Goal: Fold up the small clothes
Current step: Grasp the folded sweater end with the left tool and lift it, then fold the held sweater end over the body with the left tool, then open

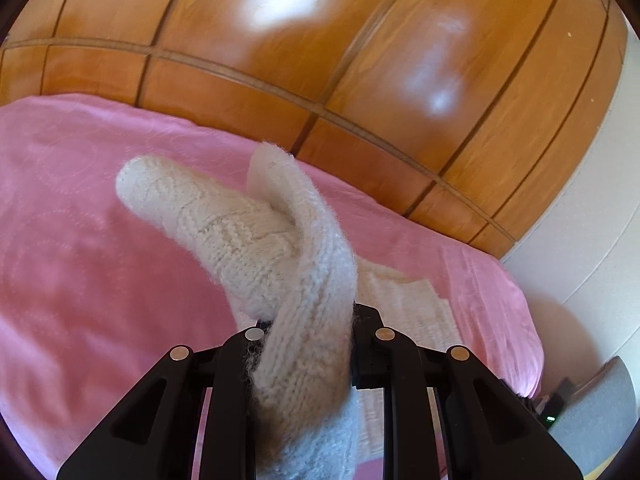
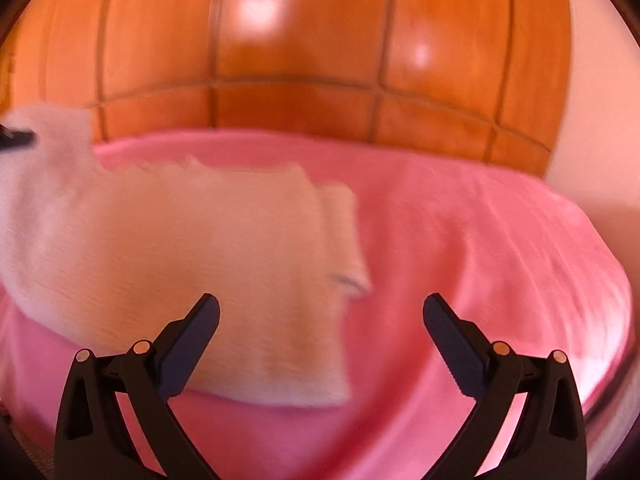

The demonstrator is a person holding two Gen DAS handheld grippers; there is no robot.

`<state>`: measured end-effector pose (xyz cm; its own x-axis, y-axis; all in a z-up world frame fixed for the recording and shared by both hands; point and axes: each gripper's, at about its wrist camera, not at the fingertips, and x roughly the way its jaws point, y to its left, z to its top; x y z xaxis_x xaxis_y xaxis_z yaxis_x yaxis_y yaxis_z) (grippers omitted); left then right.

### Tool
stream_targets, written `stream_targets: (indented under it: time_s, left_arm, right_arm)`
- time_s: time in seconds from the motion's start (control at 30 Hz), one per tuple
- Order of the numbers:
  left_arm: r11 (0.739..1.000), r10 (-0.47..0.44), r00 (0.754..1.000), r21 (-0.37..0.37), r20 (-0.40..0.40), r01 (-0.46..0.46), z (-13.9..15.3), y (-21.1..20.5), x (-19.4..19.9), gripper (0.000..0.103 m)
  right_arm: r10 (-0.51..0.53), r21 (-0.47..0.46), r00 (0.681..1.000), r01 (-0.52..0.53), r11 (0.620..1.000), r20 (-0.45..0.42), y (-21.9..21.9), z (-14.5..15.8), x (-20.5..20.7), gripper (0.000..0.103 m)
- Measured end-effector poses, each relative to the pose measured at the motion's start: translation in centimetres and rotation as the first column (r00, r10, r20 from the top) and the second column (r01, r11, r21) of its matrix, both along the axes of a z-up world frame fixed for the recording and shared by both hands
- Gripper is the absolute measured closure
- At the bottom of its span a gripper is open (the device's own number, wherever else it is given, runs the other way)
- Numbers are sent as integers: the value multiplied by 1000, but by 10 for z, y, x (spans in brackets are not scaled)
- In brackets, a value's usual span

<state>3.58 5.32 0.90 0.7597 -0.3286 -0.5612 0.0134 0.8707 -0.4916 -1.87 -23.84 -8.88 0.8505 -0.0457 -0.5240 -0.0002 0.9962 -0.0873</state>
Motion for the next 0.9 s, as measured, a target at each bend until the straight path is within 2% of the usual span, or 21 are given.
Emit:
stream_targets:
  time_s: [0.07, 0.13, 0.2, 0.27, 0.43, 0.73, 0.8, 0.9]
  left_arm:
    - [1000, -16, 1000, 4, 11, 16, 1, -8, 3, 84]
    - [1000, -30, 999, 7, 13, 30, 2, -14, 6, 84]
    - [999, -45, 999, 4, 12, 44, 3, -21, 9, 84]
    - [998, -59, 998, 3, 15, 59, 3, -26, 13, 84]
    - [994, -105, 994, 18, 28, 104, 7, -44, 20, 84]
    - [976, -217, 976, 26, 36, 216, 10, -93, 43, 84]
    - [968, -250, 967, 41, 41, 248, 12, -111, 47, 84]
    - [943, -319, 947, 111, 41, 313, 10, -143, 52, 84]
  right_arm:
    - [-17, 2, 995, 18, 1000, -96, -5, -20, 11, 2]
    - [-15, 148, 998, 23, 989, -53, -17, -28, 8, 2]
    - [-13, 198, 999, 19, 980, -33, -19, -32, 7, 2]
    - [-4, 172, 1000, 8, 985, -18, -15, -33, 7, 2]
    - [-1, 192, 1000, 4, 981, -11, -11, -34, 6, 2]
    - [-3, 213, 1000, 8, 977, -26, -31, -32, 1, 2]
    - [-3, 214, 1000, 8, 977, -26, -31, -33, 0, 2]
    - [1, 216, 1000, 5, 976, -26, -31, -33, -1, 2]
